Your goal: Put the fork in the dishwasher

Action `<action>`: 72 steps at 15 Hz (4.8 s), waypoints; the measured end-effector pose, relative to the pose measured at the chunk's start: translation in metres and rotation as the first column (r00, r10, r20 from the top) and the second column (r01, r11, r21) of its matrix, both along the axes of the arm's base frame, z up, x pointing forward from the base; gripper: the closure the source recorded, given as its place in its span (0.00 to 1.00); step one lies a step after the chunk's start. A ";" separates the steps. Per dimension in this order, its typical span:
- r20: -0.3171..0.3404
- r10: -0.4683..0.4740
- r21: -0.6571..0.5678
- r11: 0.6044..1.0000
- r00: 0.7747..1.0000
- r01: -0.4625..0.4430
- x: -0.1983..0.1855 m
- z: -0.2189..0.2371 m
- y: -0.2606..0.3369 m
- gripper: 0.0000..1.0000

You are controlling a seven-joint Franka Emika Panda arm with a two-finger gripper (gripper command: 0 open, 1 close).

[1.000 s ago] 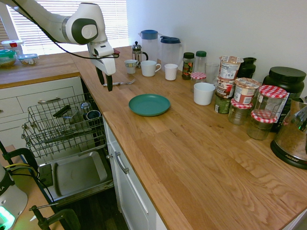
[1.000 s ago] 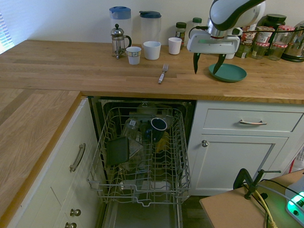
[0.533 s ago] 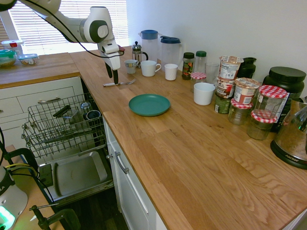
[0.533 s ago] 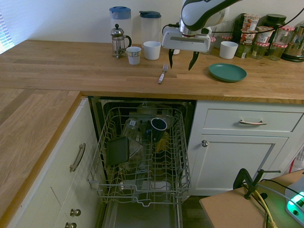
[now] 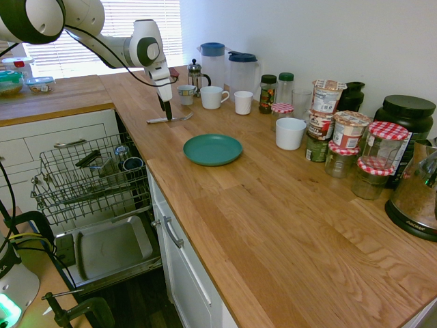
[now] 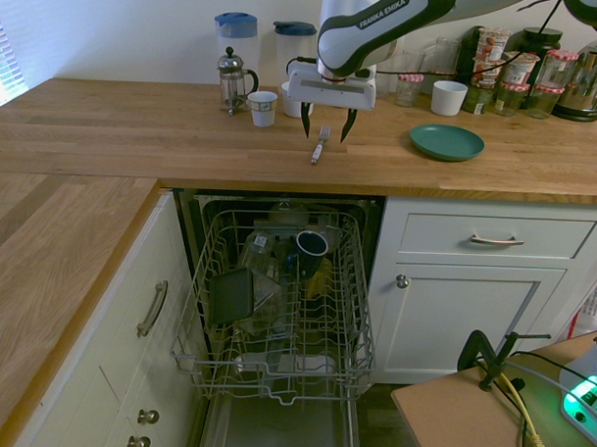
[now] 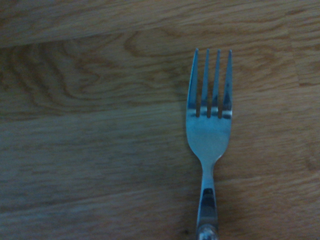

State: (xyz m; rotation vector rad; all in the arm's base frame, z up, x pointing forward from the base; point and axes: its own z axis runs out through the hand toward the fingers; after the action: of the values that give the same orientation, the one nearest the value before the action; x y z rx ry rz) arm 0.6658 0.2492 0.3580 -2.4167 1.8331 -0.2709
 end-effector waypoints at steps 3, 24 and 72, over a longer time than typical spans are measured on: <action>-0.019 -0.047 -0.009 0.999 0.999 0.047 0.007 -0.010 0.005 0.00; -0.079 -0.063 -0.031 0.998 0.995 0.061 0.031 -0.020 0.025 1.00; -0.038 0.158 -0.027 0.987 0.987 -0.159 -0.350 -0.119 0.136 1.00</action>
State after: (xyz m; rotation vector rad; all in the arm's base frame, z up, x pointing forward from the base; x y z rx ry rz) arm 0.3154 0.3853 0.2387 -2.5867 1.6487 -0.2446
